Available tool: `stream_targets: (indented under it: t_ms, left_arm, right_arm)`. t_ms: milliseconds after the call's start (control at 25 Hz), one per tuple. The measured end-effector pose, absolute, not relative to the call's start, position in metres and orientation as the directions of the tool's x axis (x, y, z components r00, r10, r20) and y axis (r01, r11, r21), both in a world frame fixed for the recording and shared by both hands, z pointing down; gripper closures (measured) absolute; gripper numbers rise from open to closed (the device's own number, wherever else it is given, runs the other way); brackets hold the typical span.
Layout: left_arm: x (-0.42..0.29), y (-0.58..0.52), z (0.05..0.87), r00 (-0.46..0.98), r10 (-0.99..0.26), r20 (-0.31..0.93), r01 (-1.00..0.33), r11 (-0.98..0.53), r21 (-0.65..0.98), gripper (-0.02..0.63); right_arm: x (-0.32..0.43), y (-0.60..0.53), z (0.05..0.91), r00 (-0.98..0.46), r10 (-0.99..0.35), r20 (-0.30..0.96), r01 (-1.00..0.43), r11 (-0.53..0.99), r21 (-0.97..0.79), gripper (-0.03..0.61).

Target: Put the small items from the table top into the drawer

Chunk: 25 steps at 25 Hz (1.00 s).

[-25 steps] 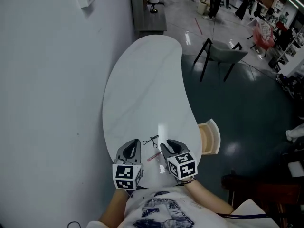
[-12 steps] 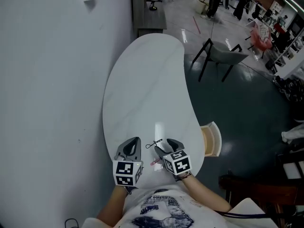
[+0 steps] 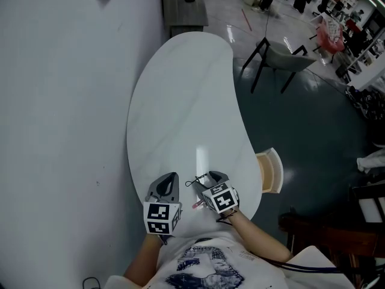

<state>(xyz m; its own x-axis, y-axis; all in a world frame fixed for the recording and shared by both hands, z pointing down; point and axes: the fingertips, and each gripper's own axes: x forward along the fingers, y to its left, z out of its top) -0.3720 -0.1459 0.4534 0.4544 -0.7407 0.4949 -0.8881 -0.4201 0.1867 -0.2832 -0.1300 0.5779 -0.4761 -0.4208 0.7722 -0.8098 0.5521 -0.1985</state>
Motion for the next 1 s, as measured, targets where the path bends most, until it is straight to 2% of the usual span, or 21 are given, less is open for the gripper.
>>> stream_targets:
  t_ms: [440, 800, 1000]
  left_arm:
    - [-0.368, -0.158, 0.467, 0.462, -0.720, 0.518, -0.884, -0.420, 0.204, 0.594]
    - [-0.384, -0.163, 0.477, 0.434, -0.719, 0.543, -0.899, -0.382, 0.212, 0.594]
    - [-0.385, -0.168, 0.480, 0.429, -0.722, 0.543, -0.902, -0.371, 0.220, 0.594]
  right_arm:
    - [-0.289, -0.133, 0.600, -0.492, -0.309, 0.814, -0.666, 0.736, -0.123, 0.316]
    - [-0.292, -0.130, 0.612, -0.475, -0.244, 0.846, -0.599, 0.794, -0.107, 0.317]
    - [-0.293, -0.129, 0.616, -0.486, -0.238, 0.841, -0.614, 0.778, -0.134, 0.325]
